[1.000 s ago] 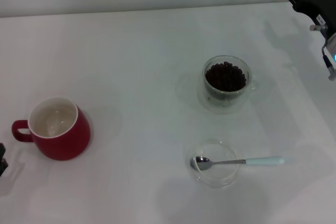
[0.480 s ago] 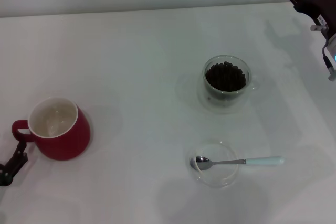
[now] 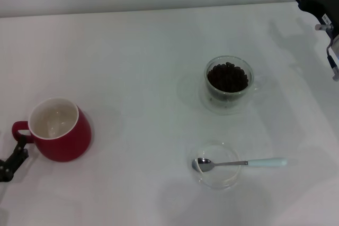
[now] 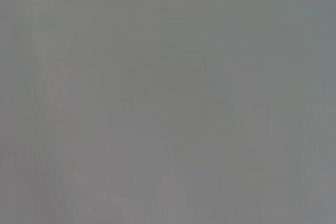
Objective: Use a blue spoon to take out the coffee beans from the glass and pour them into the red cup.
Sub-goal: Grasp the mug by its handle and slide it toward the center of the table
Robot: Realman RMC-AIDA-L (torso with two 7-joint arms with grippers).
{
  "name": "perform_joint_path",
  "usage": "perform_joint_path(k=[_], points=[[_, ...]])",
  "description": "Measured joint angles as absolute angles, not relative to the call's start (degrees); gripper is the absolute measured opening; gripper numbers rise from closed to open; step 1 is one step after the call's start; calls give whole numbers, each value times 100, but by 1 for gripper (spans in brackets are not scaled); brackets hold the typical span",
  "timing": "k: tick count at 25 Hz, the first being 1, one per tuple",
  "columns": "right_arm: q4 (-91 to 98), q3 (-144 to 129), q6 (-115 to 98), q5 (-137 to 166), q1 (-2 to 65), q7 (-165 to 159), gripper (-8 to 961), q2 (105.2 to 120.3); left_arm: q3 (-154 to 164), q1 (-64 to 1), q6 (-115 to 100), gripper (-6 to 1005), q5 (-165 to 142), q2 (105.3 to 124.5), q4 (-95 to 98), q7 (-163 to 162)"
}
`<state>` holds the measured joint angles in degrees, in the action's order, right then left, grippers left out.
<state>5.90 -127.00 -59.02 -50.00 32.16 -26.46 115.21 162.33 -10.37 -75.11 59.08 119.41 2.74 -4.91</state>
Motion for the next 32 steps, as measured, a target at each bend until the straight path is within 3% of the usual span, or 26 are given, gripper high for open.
perform_joint_path(k=[32], points=[[554, -12489, -6228, -5001, 3128, -2604, 871, 11493, 16226, -1340, -7168, 842, 6056, 11953, 361, -474]])
